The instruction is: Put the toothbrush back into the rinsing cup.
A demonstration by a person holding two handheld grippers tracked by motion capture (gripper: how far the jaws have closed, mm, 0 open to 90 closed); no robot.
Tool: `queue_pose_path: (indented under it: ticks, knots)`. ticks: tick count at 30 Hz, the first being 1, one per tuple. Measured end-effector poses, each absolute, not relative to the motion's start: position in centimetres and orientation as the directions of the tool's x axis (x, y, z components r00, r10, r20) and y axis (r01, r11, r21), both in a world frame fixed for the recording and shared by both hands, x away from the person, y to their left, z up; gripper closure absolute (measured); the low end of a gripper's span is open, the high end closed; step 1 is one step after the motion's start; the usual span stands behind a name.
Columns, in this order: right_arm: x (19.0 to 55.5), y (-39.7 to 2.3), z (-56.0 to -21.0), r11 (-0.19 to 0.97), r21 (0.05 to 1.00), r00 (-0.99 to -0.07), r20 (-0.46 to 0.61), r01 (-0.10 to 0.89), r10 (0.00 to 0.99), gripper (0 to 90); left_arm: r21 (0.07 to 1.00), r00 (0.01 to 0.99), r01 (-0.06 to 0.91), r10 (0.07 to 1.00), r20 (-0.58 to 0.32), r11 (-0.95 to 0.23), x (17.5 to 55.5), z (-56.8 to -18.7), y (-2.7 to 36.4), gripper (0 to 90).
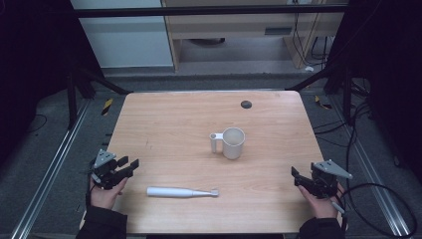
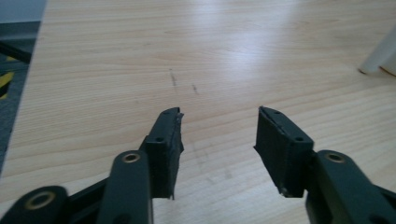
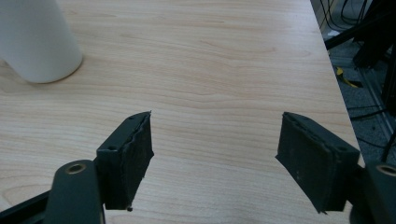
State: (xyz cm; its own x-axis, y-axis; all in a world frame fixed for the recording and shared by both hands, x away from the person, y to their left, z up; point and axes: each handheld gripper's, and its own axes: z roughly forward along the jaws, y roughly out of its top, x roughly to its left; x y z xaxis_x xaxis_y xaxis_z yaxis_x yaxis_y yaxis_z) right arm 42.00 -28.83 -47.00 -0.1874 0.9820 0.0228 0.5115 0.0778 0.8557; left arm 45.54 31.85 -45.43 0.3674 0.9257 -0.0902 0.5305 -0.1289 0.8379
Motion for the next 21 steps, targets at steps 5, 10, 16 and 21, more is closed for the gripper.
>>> queue_pose_path:
  ticks: [5,10,16,21]
  knots:
    - [41.8,-27.9,-46.9,0.109,0.851,-0.224,0.011,0.514,0.975,28.2,0.823,0.416,0.542,0.905,-0.087,-0.17,45.2,-45.1,31.1,62.2]
    - [41.5,-27.1,-46.6,0.127,0.858,-0.249,0.002,0.498,0.969,29.8,0.809,0.465,0.549,0.882,-0.084,-0.212,44.9,-44.8,30.4,69.7]
    - [41.5,-26.5,-46.6,0.142,0.852,-0.271,-0.001,0.504,0.963,32.0,0.787,0.509,0.561,0.856,-0.084,-0.257,44.8,-44.6,29.4,77.5]
    - [41.6,-26.4,-46.6,0.142,0.85,-0.276,0.005,0.508,0.961,33.0,0.756,0.561,0.568,0.825,-0.067,-0.325,44.8,-44.9,28.3,84.6]
